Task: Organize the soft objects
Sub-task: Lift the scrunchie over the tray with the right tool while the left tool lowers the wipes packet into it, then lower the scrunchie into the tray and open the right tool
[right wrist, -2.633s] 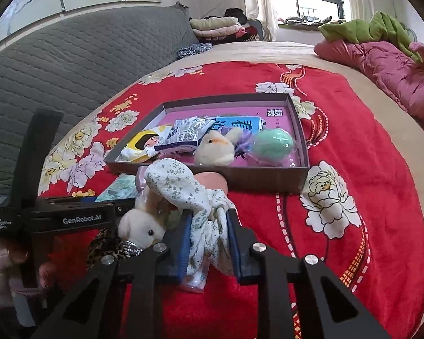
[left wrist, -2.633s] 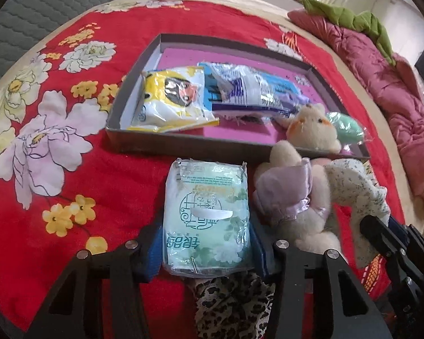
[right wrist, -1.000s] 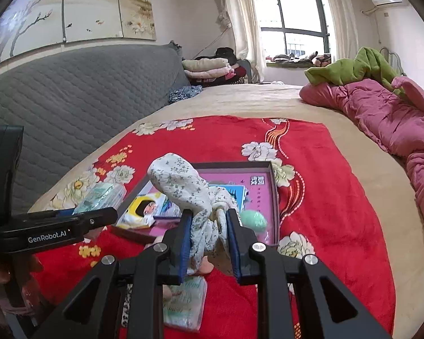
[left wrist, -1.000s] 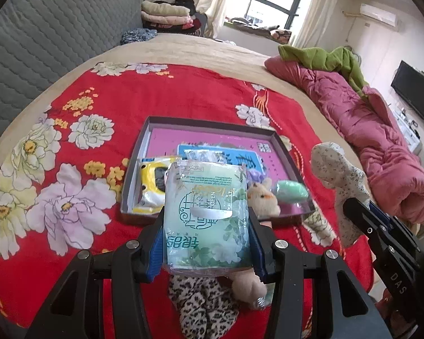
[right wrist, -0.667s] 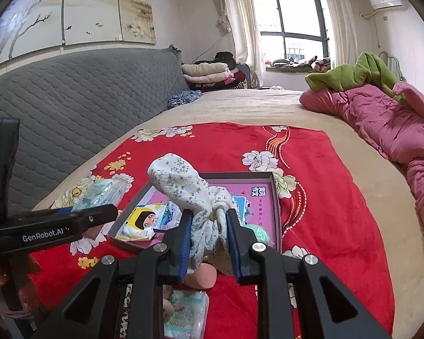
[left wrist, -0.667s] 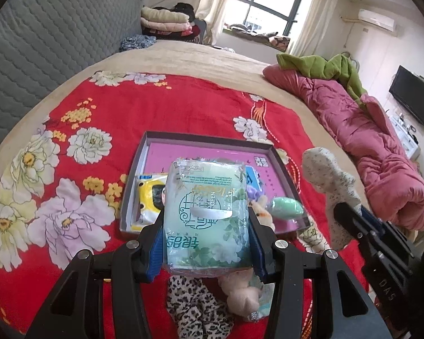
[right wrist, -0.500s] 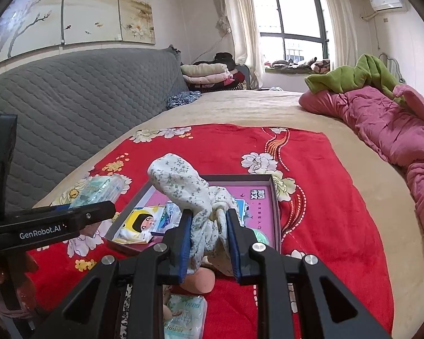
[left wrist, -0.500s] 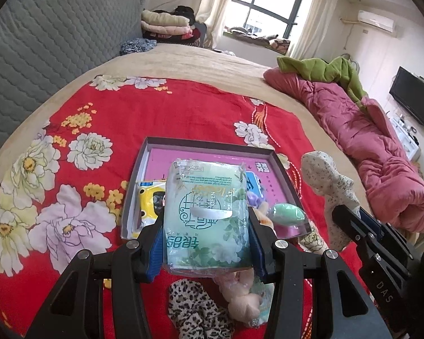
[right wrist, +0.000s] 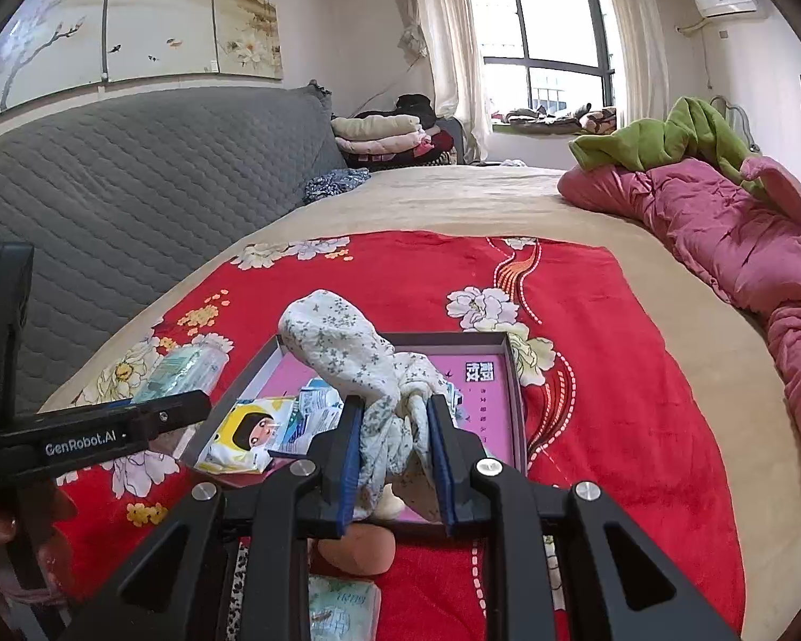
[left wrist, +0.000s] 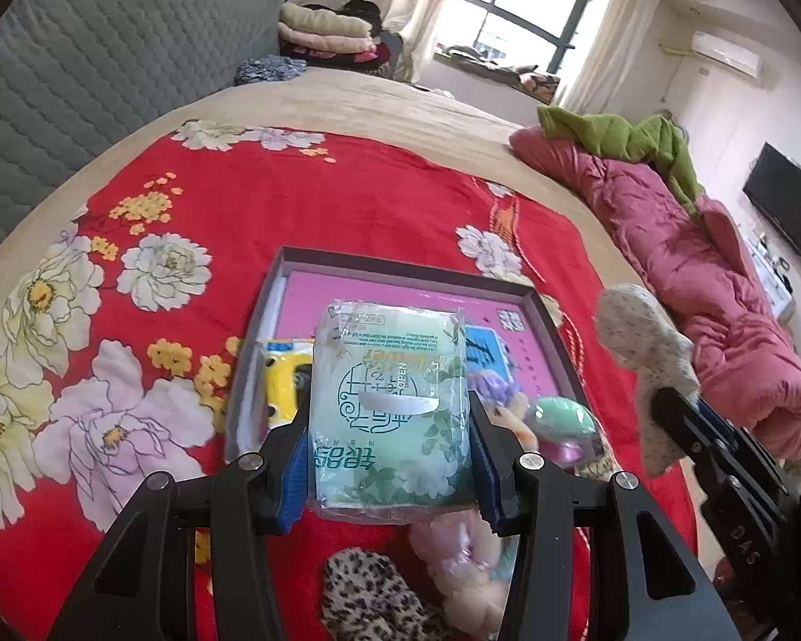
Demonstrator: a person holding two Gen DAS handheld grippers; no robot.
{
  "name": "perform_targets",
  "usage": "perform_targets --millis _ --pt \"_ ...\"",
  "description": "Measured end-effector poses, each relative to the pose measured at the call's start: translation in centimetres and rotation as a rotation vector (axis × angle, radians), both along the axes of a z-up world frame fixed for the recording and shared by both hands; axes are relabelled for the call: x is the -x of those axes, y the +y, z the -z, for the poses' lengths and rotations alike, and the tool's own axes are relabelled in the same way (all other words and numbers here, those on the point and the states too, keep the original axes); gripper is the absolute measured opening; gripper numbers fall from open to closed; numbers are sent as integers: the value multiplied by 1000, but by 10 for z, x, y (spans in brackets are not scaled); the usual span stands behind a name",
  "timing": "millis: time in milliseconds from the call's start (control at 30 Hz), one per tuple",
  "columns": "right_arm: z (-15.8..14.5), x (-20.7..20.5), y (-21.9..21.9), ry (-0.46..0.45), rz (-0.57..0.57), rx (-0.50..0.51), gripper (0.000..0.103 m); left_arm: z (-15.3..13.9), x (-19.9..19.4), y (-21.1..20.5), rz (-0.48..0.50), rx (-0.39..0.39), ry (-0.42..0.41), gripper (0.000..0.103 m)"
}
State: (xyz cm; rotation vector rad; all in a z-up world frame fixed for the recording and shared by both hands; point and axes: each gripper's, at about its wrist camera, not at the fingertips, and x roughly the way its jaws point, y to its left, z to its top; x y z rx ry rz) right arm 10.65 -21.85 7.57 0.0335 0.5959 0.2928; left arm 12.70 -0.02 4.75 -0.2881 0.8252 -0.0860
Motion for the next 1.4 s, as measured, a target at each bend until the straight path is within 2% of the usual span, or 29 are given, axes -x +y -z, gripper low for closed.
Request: perform_targets --millis 400,500,833,1033,1400 --pt "5 -15 4 9 7 -16 24 13 -20 58 -145 25 22 51" --pt "8 -19 6 13 13 -12 24 18 -27 55 -130 23 35 51" --pt "15 -25 1 23 43 7 24 48 -45 3 6 22 70 51" --pt "28 -29 1 47 55 17 24 63 -52 -12 38 20 74 51" --pt "45 -45 1 93 73 19 24 88 -61 -13 58 -2 121 51"
